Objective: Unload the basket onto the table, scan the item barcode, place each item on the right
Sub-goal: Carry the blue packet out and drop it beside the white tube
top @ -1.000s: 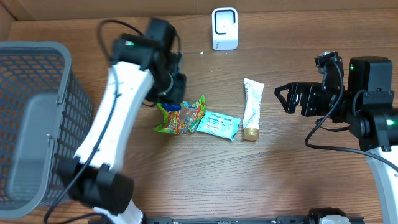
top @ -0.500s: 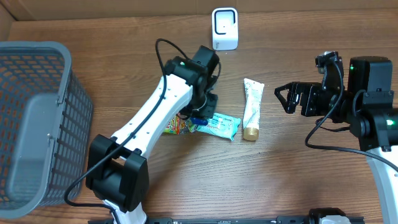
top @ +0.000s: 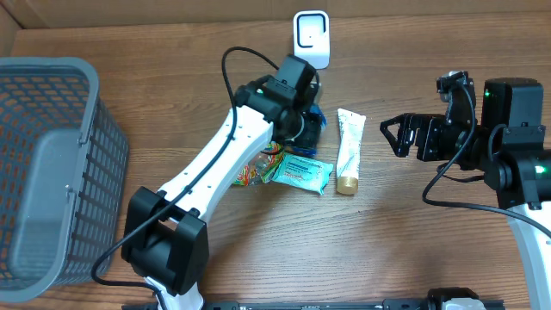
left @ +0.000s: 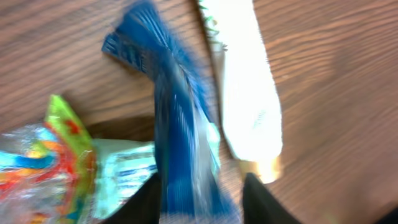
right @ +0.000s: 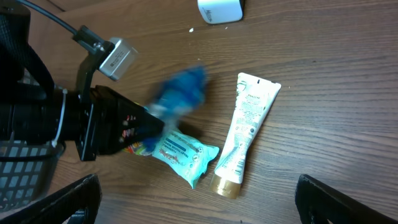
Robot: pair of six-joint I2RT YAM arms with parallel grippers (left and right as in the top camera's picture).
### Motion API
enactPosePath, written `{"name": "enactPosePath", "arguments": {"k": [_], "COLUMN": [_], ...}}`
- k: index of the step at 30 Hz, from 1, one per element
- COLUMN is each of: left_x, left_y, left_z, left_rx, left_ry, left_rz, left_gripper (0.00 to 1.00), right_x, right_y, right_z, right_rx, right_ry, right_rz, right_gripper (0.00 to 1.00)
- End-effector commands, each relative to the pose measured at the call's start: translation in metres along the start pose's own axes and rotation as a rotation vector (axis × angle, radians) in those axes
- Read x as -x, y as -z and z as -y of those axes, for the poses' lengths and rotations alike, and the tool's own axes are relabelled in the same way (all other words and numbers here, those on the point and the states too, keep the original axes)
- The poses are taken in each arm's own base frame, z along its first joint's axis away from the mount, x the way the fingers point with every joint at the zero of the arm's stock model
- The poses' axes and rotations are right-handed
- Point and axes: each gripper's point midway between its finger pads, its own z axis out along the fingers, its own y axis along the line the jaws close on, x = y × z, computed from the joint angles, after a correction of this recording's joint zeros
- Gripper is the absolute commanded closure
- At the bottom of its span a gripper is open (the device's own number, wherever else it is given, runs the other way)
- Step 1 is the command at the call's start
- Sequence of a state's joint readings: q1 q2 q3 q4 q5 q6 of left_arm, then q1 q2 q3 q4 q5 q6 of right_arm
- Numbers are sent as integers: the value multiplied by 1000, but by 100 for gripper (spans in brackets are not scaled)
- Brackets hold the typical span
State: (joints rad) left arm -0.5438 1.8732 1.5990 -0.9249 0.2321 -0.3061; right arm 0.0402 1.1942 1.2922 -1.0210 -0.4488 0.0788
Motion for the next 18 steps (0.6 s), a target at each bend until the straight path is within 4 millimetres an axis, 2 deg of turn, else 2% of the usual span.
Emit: {"name": "enactPosePath", "arguments": {"k": [1,9,12,14,18], "left_x": [-10,-19,-16,-13,3], "left_y": [-13,-14,-9,1,50], "left_z": [16,34,35,30,2], "left_rx": [-46,-103,-109,-95,16], "left_ry": [54,43,47,36,10], "left_rz": [-44,-78,-77,-78,-64], "left_gripper": [63,58,57,54,47], "right_x": [5,5,5,5,5], "right_y": [4,4,4,4,4], "right_z": [-6,-6,-6,-6,-6], "right_rx": [14,14,14,14,14], "right_ry": [11,11,11,11,11], "right_rz": [17,17,17,17,17], "right_gripper": [0,0,0,0,0]}}
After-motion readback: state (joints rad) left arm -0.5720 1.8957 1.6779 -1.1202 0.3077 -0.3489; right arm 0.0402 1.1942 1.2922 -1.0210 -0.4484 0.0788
